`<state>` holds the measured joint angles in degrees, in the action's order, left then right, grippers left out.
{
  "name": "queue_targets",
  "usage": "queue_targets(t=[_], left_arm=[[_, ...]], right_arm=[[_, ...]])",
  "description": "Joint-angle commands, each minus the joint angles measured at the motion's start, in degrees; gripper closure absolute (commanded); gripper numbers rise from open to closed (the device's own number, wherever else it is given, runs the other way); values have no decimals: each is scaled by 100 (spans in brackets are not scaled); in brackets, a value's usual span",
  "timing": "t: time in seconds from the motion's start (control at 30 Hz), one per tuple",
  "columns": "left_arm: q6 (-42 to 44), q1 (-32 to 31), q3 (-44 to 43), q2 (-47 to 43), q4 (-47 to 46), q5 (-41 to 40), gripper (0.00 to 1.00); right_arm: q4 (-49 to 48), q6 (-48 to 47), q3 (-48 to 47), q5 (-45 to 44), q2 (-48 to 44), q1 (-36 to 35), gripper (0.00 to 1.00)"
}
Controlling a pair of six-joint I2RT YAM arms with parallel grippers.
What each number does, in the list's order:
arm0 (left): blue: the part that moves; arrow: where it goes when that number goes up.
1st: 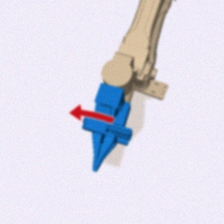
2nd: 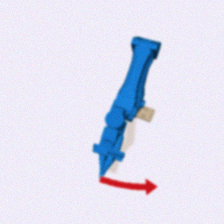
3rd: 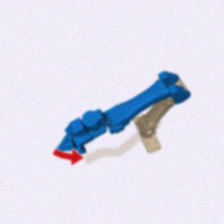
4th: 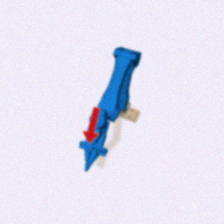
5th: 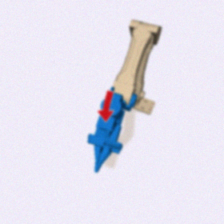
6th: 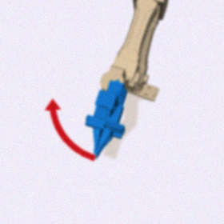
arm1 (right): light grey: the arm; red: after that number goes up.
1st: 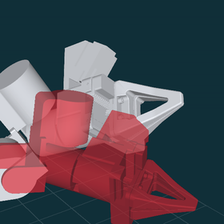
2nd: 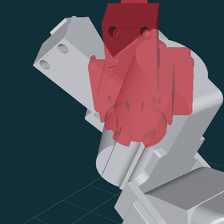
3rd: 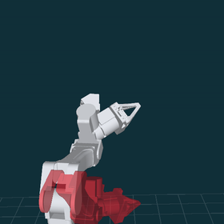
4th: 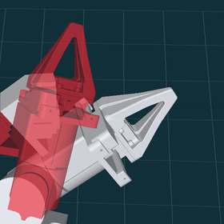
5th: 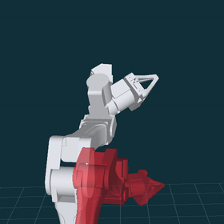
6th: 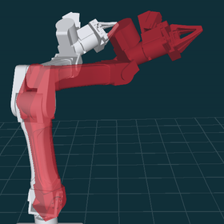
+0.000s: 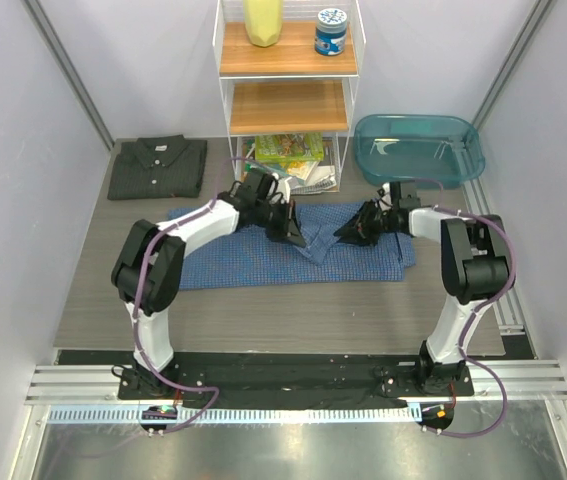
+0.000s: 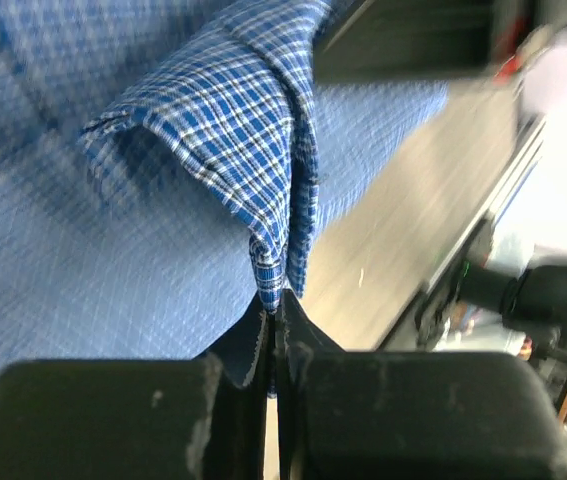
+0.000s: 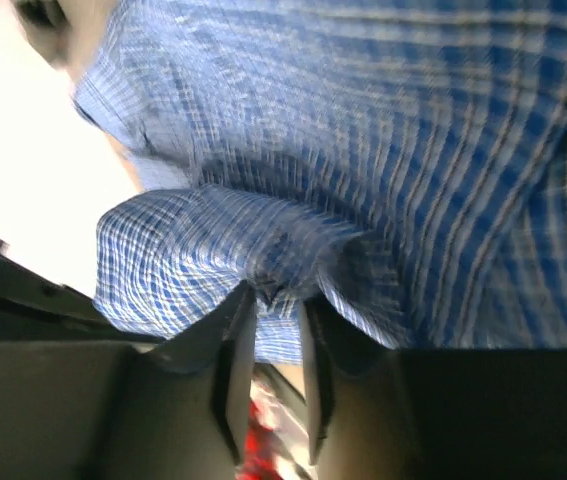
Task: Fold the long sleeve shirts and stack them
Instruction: Fold the shirt
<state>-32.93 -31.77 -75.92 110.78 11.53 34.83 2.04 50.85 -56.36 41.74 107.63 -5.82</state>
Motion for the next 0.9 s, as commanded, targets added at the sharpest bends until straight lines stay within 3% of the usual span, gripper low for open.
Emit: queue_targets(t=[0.0, 0.13, 0.33, 0.67, 0.87], left_arm=[[1507, 355, -711, -453, 2929, 270, 100], [2298, 864, -1004, -347, 4365, 480, 100], [3458, 1217, -1100, -523, 5841, 289, 100], [4680, 1858, -1583, -216, 7186, -582, 100], [5199, 2298, -2680, 670, 7819, -1101, 100]], right_arm=[[2482, -2853, -718, 203, -673, 231, 68], [3310, -4046, -745, 142, -1024, 694, 68], [3707, -4917, -807, -1087, -1333, 1057, 74], [3531, -4857, -921, -1598, -683, 1066, 86], [3496, -4813, -947, -1599, -524, 1066, 87]])
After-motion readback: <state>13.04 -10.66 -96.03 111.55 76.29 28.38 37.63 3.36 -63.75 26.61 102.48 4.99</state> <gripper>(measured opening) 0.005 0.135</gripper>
